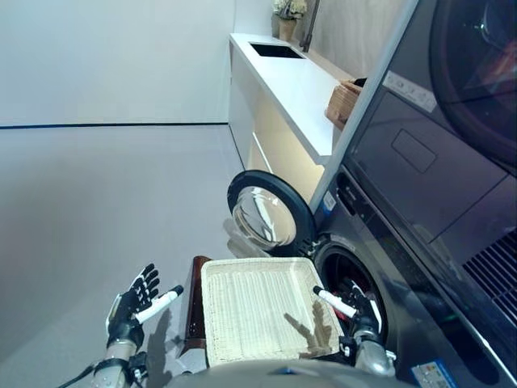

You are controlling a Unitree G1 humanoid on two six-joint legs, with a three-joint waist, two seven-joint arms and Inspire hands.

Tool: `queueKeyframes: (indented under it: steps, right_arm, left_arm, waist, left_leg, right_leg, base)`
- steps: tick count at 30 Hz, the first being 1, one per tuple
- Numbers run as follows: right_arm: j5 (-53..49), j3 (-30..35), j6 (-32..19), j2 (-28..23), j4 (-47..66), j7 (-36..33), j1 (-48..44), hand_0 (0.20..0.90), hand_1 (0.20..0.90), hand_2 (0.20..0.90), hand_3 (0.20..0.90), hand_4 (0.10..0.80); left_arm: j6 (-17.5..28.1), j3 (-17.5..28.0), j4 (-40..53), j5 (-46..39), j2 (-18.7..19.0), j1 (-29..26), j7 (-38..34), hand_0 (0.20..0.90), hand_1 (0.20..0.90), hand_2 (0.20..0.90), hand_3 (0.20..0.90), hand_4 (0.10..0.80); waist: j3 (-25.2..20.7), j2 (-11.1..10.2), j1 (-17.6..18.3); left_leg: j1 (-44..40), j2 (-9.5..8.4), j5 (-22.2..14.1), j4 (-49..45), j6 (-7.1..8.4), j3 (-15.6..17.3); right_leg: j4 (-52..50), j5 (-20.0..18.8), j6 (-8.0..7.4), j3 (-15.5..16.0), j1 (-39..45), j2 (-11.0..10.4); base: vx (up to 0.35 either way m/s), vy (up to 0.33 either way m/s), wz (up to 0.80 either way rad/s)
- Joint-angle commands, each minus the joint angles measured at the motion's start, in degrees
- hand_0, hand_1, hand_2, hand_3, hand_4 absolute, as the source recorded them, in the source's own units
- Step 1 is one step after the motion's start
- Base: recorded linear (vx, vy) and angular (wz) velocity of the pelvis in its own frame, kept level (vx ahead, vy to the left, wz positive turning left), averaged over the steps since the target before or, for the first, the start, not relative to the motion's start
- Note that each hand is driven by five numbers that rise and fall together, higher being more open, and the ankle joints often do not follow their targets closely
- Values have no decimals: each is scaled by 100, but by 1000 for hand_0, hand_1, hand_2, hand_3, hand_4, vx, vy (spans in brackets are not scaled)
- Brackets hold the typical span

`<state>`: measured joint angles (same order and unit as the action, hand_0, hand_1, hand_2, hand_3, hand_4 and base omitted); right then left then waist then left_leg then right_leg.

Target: Pick up the clothes and place them into the washing machine

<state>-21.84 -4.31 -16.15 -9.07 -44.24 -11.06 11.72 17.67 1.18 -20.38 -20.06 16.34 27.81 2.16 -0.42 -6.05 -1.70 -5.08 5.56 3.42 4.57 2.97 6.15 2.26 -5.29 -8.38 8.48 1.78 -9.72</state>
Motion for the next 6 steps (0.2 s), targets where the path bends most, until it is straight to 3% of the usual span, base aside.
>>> queueKeyframes:
  steps: [1,6]
  right_arm:
    - [-59,71,-402,-77,190,-10,-513,900,900,900,900,800]
    - [-228,2,-408,80,129,29,-490,900,900,900,900,800]
  left_arm:
    - [415,102,295,96,54,-385,-7,900,900,900,900,800]
    - [392,26,294,73,28,-373,-8,900,900,900,900,800]
  waist:
    - [-32,107,73]
    - [-14,134,94]
  left_leg:
    - [234,229,4,-48,148,-118]
    - [84,241,-25,-56,146,-78]
  right_leg:
    - [-223,112,-316,91,0,-215]
    - [-263,155,-313,67,112,-225]
  base:
    - [-15,19,-5]
    - [9,14,-3]
